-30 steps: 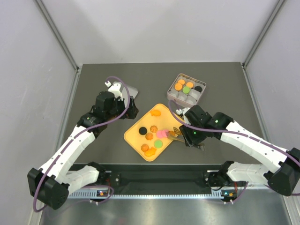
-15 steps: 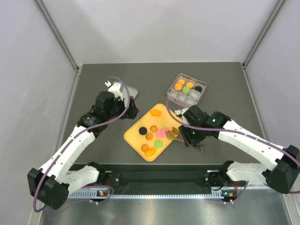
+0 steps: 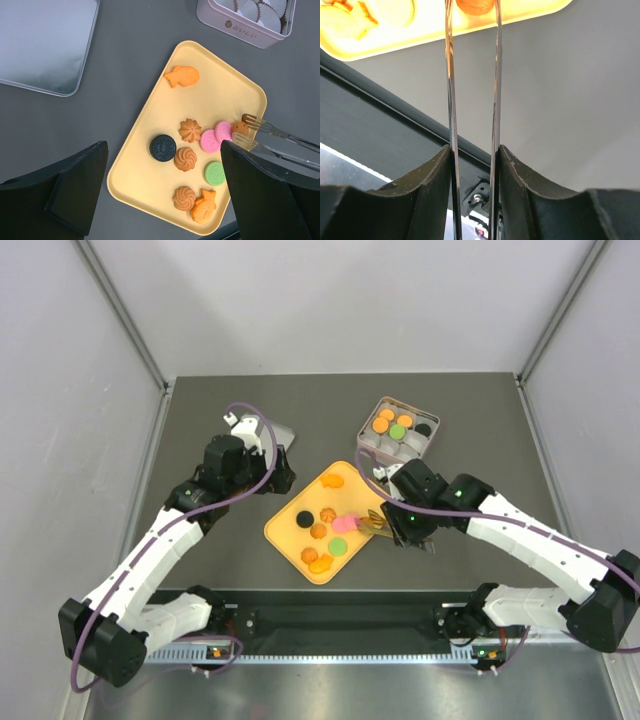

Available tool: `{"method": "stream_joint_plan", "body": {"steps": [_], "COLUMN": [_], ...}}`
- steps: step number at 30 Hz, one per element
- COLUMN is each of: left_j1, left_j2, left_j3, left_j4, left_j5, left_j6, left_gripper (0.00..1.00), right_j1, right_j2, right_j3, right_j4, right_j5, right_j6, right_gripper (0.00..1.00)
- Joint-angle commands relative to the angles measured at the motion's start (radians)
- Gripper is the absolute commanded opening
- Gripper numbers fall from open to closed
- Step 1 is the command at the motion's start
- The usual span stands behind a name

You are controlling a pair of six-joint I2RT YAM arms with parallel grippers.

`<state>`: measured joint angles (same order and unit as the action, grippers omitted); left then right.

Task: Pack the cookies

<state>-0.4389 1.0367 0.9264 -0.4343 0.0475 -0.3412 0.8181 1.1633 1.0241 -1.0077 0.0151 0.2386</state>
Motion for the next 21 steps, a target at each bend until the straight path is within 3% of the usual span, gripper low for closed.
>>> {"method": "stream_joint_plan", "body": {"steps": [1, 21], "left_j1": [0.005, 0.005], "left_j2": [-0.021, -0.024], "left_j3": [0.000, 0.000], "left_j4": [0.016, 0.019], "left_j5": [0.011, 0.015], "left_j6": [0.004, 0.002], "left_gripper": [0.99, 0.99], "right_j1": [0.016, -0.003], "right_j2": [-0.020, 0.021], "right_j3": [0.062, 0.206], "right_j4": [-0.003, 0.038], "right_j5": [0.029, 0.086], "right_j6": [0.011, 0.025], "right_gripper": [0.39, 0.40]}}
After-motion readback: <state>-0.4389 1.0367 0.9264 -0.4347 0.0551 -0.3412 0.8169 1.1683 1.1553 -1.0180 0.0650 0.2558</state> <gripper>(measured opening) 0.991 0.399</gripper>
